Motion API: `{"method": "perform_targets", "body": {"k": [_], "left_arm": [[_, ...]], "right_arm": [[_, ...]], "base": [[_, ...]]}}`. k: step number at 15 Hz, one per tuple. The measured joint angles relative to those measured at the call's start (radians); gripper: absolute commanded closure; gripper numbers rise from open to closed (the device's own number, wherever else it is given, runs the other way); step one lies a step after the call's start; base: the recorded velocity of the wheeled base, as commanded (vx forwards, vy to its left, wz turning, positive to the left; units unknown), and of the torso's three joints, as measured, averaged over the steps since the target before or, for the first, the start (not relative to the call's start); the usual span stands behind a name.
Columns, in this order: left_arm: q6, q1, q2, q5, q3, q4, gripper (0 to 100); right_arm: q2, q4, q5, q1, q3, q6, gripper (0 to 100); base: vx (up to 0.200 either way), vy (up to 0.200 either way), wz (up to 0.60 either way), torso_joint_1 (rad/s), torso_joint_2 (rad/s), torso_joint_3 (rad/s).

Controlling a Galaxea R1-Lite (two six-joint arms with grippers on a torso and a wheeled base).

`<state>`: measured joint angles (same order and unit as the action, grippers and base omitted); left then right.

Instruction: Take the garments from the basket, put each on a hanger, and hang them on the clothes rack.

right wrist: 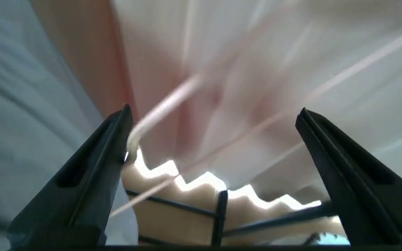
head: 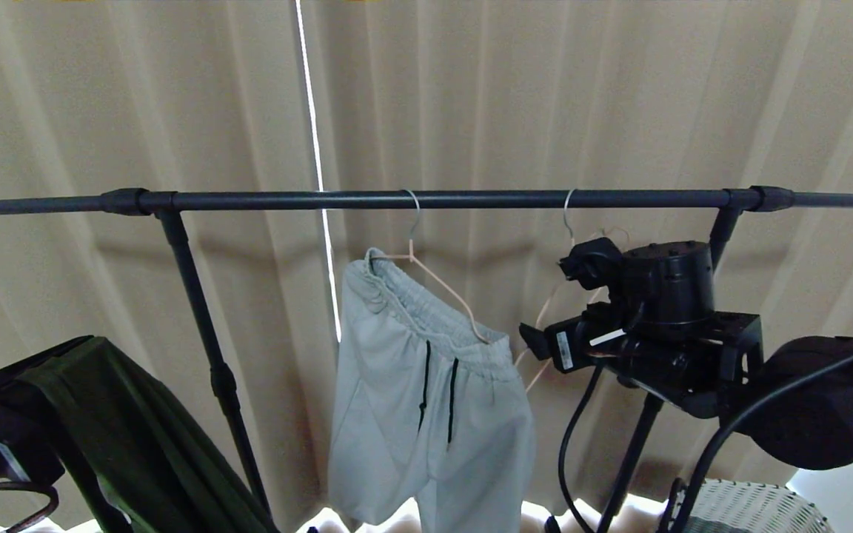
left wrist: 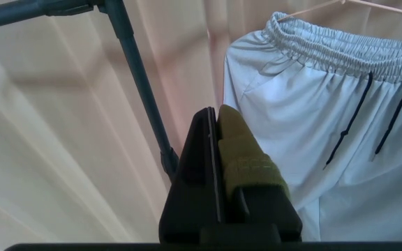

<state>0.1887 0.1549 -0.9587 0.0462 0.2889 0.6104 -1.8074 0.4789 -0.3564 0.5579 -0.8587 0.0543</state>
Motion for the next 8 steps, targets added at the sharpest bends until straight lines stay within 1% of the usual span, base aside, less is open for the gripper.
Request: {"method": "perform_targets", "body": {"k": [4,8], "left_arm": [[0.000,0.000,0.000,0.000,0.000,0.000,100],[0.000,0.000,0.001,0.000,0.000,0.000,100]], "right_arm": [[0.074,-0.003,-0.001,-0.005,0.085,0.001,0],[0.125,-0.012,-0.002,-0.025,0.120,0.000,0]], "base": [[0.000,0.000,0.00,0.000,0.00,0.000],[0.000,0.000,0.00,0.000,0.00,0.000]]}}
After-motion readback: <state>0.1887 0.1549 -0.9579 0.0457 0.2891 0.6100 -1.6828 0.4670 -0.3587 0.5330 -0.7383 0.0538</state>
